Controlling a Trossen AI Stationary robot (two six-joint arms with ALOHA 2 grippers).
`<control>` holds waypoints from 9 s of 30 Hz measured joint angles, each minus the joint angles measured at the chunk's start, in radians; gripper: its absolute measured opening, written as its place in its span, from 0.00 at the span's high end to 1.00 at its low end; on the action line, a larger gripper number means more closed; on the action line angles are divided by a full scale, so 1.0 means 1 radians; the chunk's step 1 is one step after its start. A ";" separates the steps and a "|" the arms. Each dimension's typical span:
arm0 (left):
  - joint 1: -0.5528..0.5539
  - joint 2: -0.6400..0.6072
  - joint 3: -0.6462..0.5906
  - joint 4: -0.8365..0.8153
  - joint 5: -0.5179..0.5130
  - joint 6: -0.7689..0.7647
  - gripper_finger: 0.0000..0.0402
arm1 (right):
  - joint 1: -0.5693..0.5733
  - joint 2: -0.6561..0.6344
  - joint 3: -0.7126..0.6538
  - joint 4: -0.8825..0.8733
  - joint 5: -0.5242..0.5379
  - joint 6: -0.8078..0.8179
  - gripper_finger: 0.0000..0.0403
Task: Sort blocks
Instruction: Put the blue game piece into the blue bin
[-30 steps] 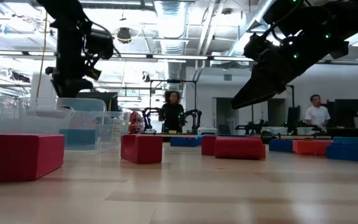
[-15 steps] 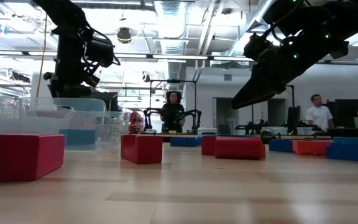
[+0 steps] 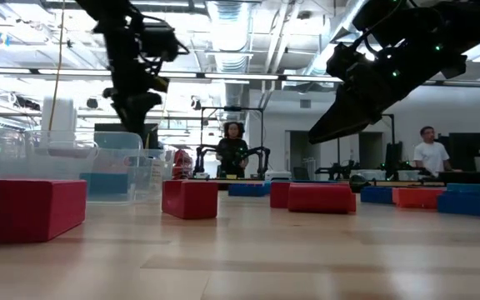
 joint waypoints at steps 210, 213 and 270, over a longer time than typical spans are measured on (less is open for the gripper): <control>-1.078 0.247 0.100 0.239 0.414 0.231 0.52 | -0.001 0.000 0.000 -0.120 0.030 0.082 0.41; -1.103 0.254 0.100 0.236 0.414 0.347 0.52 | 0.003 0.000 0.000 -0.146 0.031 0.149 0.41; -1.160 0.438 0.100 0.111 0.404 0.655 0.53 | 0.281 0.000 0.000 -0.034 0.551 0.616 0.41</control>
